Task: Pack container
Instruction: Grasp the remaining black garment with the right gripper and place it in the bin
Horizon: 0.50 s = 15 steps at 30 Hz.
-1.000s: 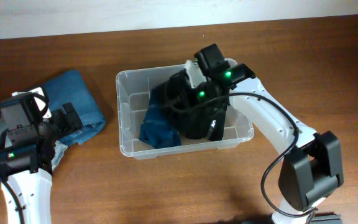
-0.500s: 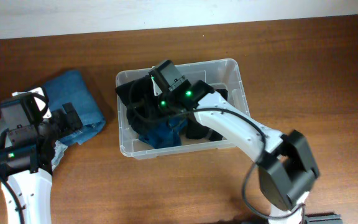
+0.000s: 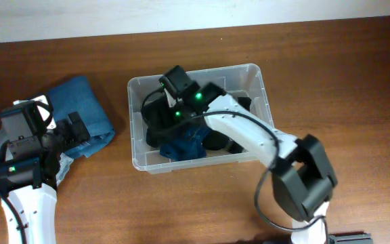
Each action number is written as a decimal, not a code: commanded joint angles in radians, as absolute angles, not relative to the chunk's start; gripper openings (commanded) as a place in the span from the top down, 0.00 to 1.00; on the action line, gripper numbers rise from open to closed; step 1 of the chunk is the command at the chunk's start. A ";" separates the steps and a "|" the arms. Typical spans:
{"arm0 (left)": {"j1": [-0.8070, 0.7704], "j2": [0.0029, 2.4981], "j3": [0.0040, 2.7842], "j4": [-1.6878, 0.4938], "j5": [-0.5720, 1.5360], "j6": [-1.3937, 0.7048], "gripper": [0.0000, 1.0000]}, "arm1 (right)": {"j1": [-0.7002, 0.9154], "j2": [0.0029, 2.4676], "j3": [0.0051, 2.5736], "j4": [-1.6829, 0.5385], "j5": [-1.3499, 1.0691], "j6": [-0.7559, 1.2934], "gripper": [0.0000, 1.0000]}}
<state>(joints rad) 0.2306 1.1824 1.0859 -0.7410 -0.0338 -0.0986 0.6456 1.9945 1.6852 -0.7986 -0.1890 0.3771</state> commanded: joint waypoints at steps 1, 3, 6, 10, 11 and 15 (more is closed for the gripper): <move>0.234 1.184 1.102 -0.738 -0.022 -0.105 0.01 | 0.630 1.862 1.806 -0.862 -0.014 0.240 0.01; 0.234 1.184 1.102 -0.738 -0.022 -0.105 0.01 | 0.618 1.840 1.819 -0.894 0.018 0.240 0.01; 0.234 1.184 1.102 -0.738 -0.022 -0.105 0.01 | 0.553 1.823 1.817 -0.960 0.035 0.252 0.01; 0.234 1.184 1.102 -0.738 -0.022 -0.105 0.01 | 0.490 1.864 1.755 -0.988 -0.006 0.246 0.33; 0.234 1.184 1.102 -0.738 -0.022 -0.105 0.01 | 0.484 1.880 1.731 -0.985 -0.036 0.240 0.38; 0.234 1.184 1.102 -0.738 -0.022 -0.105 0.01 | 0.490 1.948 1.616 -0.958 -0.138 0.240 0.67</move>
<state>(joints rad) 0.2306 1.1824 1.0859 -0.7406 -0.0338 -0.0986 0.4702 1.8687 1.7103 -0.9657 -0.0471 0.2543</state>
